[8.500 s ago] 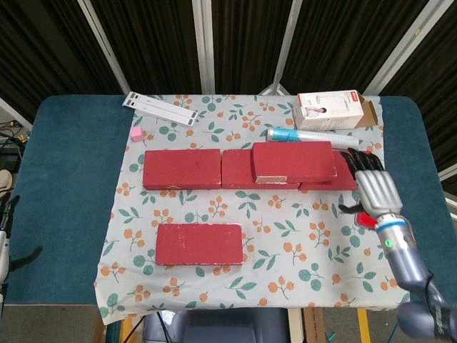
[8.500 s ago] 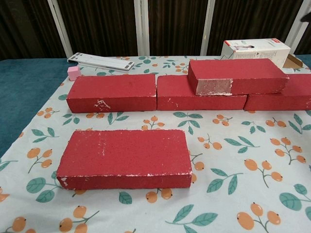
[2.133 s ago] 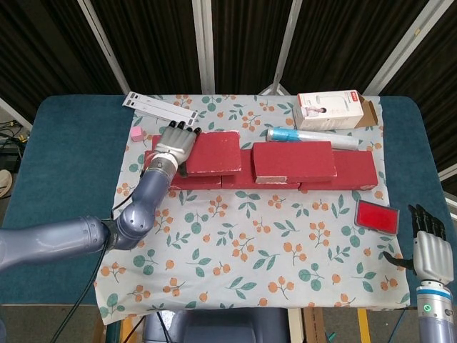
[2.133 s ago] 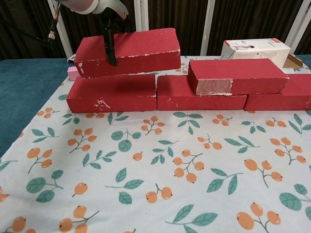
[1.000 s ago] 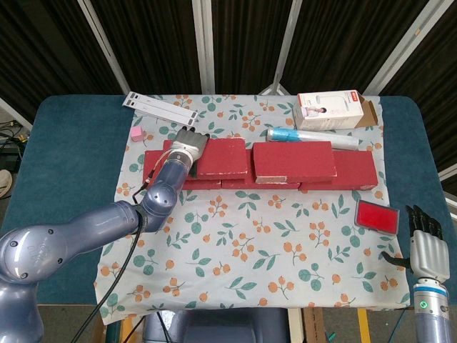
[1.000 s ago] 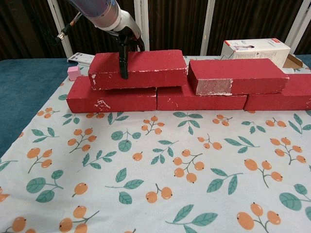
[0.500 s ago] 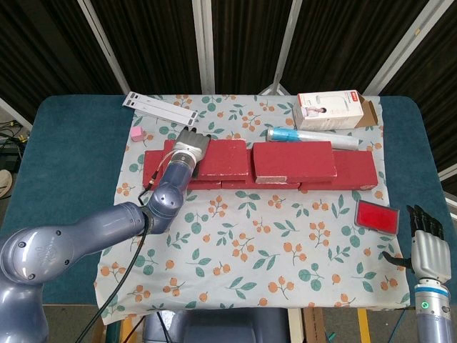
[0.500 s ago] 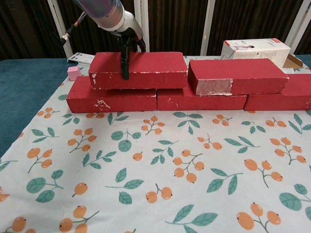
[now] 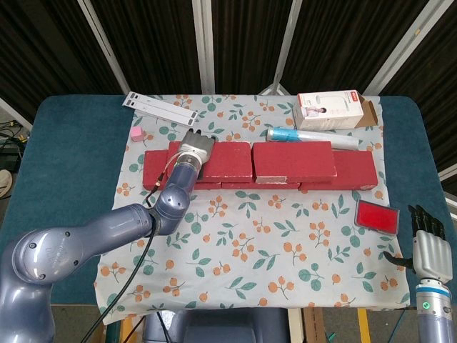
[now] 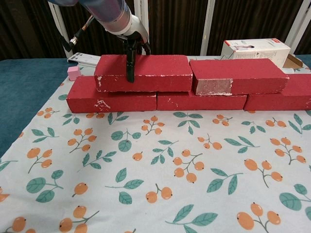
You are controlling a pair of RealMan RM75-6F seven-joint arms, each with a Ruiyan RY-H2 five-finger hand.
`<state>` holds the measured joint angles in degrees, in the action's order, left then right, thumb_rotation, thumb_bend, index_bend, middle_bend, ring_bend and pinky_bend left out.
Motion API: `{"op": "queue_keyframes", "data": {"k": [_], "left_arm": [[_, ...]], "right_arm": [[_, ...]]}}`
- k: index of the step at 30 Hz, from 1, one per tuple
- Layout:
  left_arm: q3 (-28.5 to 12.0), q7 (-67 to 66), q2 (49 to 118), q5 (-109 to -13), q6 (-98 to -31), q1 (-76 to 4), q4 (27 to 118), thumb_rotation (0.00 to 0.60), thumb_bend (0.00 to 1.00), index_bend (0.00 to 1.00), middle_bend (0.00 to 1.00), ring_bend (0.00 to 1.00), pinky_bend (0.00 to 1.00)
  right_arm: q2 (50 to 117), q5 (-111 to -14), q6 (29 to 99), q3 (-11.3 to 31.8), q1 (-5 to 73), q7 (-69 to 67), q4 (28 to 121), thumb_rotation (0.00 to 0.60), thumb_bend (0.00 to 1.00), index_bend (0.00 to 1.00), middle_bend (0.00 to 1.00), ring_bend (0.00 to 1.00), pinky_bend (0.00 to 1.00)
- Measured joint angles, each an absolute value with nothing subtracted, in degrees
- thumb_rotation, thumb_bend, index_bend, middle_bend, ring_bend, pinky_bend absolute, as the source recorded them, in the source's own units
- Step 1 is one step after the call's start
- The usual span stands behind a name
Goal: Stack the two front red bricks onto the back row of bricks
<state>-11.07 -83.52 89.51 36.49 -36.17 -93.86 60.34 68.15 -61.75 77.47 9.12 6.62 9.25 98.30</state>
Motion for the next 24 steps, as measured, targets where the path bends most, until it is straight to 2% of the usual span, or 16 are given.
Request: {"op": "queue_keyframes", "data": {"k": [24], "left_arm": [[-17.0,-89.4,94.0,37.2,-38.6,-93.3,55.4,0.6,0.01,0.42,0.36,0.0,0.04]], "right_arm": [[68.0,-61.3,77.2,9.5,6.5,8.8,98.1,0.6,0.07,0.0,0.0,0.0,0.0]]}}
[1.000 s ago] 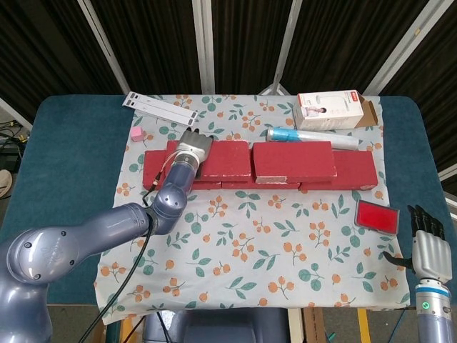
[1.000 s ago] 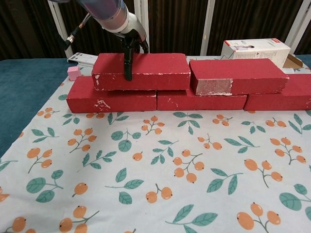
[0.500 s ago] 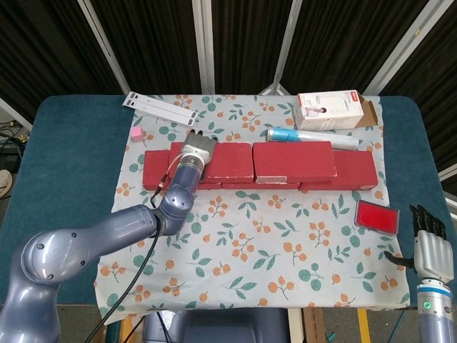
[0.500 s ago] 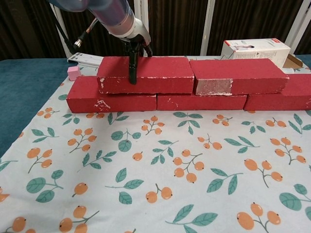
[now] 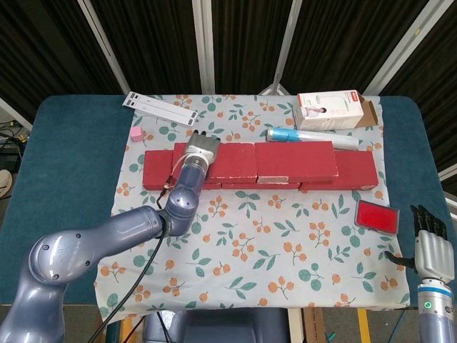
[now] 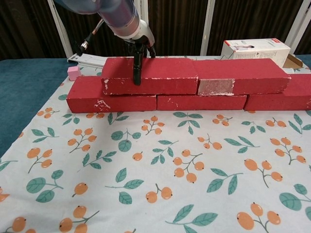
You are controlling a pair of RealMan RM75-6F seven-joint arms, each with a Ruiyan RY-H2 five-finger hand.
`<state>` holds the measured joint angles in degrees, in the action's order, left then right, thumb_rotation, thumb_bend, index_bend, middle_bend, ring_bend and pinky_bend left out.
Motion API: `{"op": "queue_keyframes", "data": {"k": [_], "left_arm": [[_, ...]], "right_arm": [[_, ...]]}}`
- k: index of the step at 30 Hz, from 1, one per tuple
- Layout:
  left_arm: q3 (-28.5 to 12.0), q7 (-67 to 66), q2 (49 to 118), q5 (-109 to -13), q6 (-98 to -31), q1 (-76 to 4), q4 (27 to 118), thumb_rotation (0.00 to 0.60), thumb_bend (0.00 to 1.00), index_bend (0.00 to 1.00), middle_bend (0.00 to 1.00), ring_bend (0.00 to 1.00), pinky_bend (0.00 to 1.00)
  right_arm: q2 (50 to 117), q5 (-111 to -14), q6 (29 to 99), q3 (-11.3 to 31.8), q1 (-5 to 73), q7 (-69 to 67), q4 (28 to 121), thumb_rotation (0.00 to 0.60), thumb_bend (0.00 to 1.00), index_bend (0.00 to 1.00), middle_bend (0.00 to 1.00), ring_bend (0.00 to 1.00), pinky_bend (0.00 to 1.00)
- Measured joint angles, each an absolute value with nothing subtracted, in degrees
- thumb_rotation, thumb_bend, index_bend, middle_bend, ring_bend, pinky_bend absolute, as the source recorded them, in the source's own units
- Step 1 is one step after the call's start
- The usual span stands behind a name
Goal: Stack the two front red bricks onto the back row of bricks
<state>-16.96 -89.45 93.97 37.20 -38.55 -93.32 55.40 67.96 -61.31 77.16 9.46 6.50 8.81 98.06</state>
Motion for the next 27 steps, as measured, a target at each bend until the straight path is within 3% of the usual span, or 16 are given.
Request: {"op": "queue_keyframes", "data": {"k": [13,27], "left_arm": [[-19.9,-93.8,95.9,37.7,-41.0,-93.0,54.0,0.6,0.01,0.33,0.25,0.0,0.04],[-23.9,-96.2,97.5,35.7,-41.8,-91.8,51.3,0.6,0.01,0.34,0.25,0.0,0.05]], "right_arm": [[67.7,-61.1,77.2,9.6,6.3,8.6,98.1,0.6,0.07,0.0,0.0,0.0,0.0],[67.9,-60.6,77.1,9.6,6.3,9.0,98.1,0.6,0.07,0.0,0.0,0.0,0.0]]}}
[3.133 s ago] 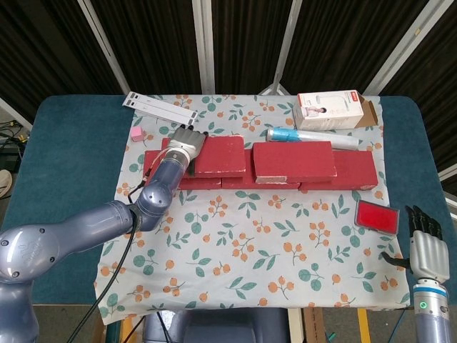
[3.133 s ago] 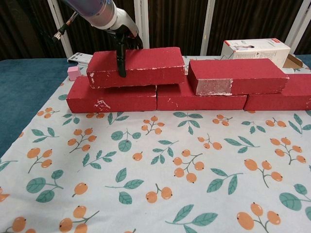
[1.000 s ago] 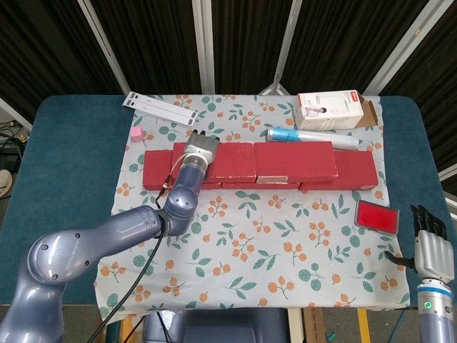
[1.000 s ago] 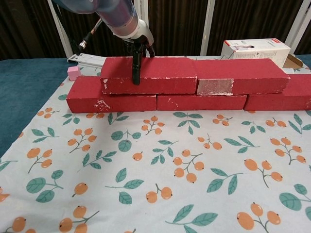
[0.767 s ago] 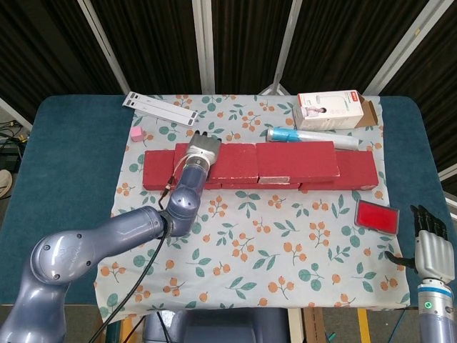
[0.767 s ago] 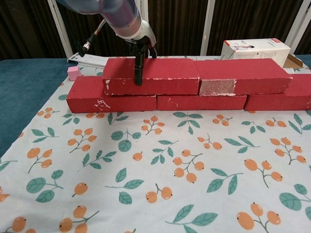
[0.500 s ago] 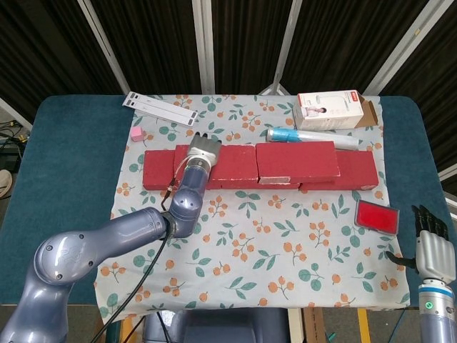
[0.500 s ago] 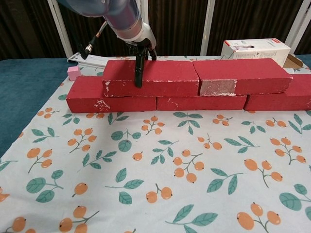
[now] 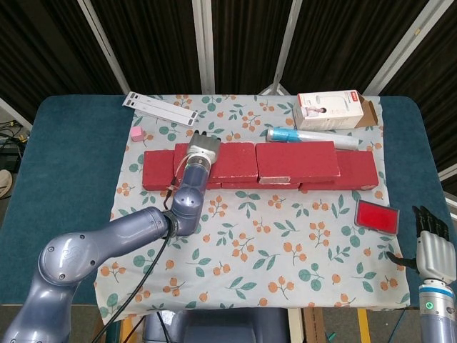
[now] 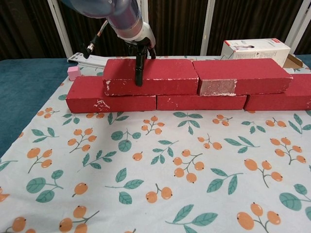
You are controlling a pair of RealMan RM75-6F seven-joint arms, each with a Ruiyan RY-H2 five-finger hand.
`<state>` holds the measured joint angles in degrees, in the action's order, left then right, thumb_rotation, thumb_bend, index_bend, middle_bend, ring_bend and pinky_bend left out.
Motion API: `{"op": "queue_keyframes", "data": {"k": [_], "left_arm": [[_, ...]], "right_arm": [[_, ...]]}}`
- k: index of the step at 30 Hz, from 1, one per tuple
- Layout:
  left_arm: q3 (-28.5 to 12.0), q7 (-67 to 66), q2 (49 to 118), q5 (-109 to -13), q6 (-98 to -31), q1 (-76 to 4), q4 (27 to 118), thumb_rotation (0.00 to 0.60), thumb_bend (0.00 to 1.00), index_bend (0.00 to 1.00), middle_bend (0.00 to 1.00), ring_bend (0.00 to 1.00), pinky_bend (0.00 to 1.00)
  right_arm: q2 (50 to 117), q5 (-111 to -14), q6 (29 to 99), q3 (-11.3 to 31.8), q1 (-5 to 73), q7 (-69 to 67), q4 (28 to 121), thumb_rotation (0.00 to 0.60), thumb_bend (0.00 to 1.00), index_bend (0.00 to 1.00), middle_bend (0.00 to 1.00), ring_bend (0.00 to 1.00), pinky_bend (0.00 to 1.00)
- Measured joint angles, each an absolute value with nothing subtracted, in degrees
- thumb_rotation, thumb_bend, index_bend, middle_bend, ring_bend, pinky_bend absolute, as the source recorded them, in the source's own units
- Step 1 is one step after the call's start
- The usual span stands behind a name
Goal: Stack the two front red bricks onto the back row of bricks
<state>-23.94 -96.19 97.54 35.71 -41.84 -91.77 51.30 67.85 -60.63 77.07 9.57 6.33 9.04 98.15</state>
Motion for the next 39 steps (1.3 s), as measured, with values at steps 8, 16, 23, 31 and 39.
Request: {"op": "queue_keyframes", "data": {"k": [8,16,23,31,39], "left_arm": [[-25.6,-97.4,98.3,34.6,-42.3,-91.0,50.4,0.6,0.01,0.34,0.25,0.0,0.05],[-27.5,-98.9,99.1,34.3,-42.7,-90.6,50.0,0.6,0.01,0.33,0.25,0.0,0.05],[-28.9,-99.6,99.2,33.8,-43.2,-90.2,50.4,0.6,0.01,0.34,0.25,0.0,0.05],[-30.3,-100.1,99.0,33.0,-43.9,-89.7,51.1,0.6,0.01,0.33,0.25,0.0,0.05],[-31.1,-100.4,98.7,32.5,-44.4,-89.2,51.7,0.6,0.01,0.33,0.25,0.0,0.05]], "right_arm": [[68.0,-60.2,76.9,9.6,6.4,9.5,98.1,0.6,0.07,0.0,0.0,0.0,0.0],[68.1,-60.1,77.1,9.6,6.4,9.7,98.2,0.6,0.07,0.0,0.0,0.0,0.0],[68.1,-60.0,77.3,9.7,6.3,9.7,98.2,0.6,0.07,0.0,0.0,0.0,0.0],[68.2,-59.6,77.3,9.8,6.3,10.1,98.3,0.6,0.07,0.0,0.0,0.0,0.0],[68.3,-59.2,77.3,9.9,6.3,10.2,98.3,0.6,0.07,0.0,0.0,0.0,0.0]]}}
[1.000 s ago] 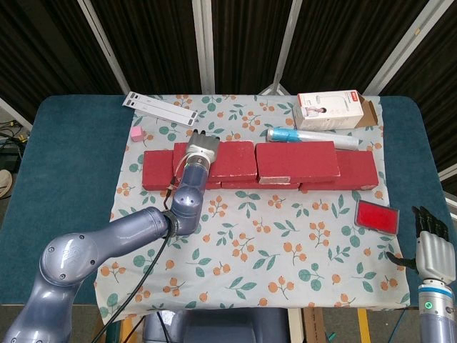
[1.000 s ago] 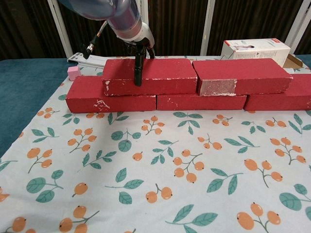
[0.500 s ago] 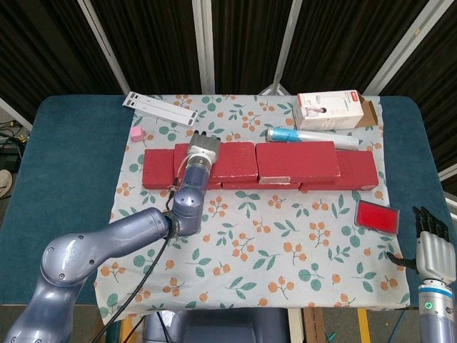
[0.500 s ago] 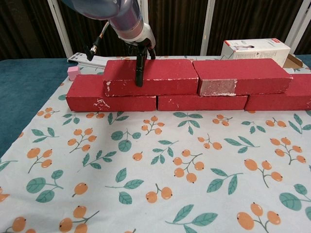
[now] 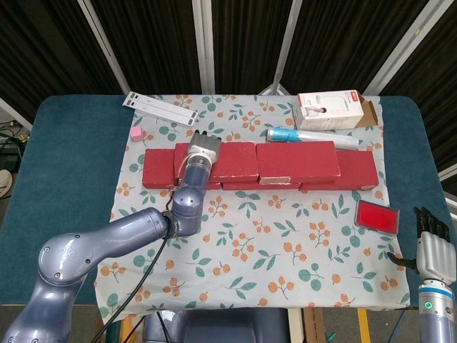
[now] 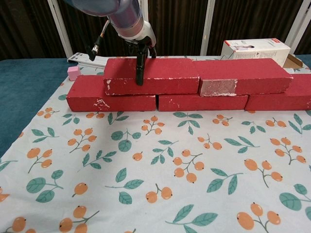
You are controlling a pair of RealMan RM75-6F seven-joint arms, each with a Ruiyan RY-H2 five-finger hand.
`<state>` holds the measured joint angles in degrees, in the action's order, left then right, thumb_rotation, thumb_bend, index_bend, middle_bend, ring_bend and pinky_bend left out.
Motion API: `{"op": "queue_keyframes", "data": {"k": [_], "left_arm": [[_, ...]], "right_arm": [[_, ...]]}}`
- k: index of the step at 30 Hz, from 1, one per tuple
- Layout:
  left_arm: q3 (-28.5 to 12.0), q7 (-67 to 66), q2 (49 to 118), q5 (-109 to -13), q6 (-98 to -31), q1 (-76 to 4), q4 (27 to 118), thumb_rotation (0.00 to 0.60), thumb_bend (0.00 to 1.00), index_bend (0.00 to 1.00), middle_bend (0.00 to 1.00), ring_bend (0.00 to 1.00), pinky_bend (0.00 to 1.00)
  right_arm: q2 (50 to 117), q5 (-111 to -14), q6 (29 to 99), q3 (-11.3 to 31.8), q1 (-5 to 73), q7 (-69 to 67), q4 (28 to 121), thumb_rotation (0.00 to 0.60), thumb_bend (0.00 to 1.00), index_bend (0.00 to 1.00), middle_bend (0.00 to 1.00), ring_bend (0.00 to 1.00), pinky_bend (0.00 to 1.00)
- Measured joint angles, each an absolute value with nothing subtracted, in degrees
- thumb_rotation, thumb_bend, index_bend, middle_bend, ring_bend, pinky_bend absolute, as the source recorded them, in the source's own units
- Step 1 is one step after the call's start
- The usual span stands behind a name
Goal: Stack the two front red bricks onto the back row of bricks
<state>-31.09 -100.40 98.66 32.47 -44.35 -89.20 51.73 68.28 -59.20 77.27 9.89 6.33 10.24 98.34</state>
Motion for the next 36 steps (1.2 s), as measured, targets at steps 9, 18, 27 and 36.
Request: {"op": "queue_keyframes", "data": {"k": [9,18,27,36], "left_arm": [[-31.5,-100.7,98.6,32.1,-44.4,-88.3,52.0,0.6,0.01,0.33,0.25,0.0,0.05],[-32.0,-100.8,98.6,31.7,-44.3,-88.2,52.4,0.6,0.01,0.33,0.25,0.0,0.05],[-32.3,-100.9,98.3,31.8,-44.6,-87.8,52.9,0.6,0.01,0.29,0.21,0.0,0.05],[-32.4,-101.0,98.6,31.6,-44.6,-87.8,52.7,0.6,0.0,0.1,0.01,0.0,0.06]], "right_arm": [[68.3,-58.7,77.3,9.9,6.3,10.5,98.6,0.6,0.07,0.0,0.0,0.0,0.0],[68.5,-58.3,77.1,10.0,6.4,10.7,98.5,0.6,0.07,0.0,0.0,0.0,0.0],[68.5,-57.9,77.1,10.1,6.4,10.9,98.5,0.6,0.07,0.0,0.0,0.0,0.0],[68.4,-57.5,77.1,10.1,6.4,11.3,98.8,0.6,0.07,0.0,0.0,0.0,0.0]]}}
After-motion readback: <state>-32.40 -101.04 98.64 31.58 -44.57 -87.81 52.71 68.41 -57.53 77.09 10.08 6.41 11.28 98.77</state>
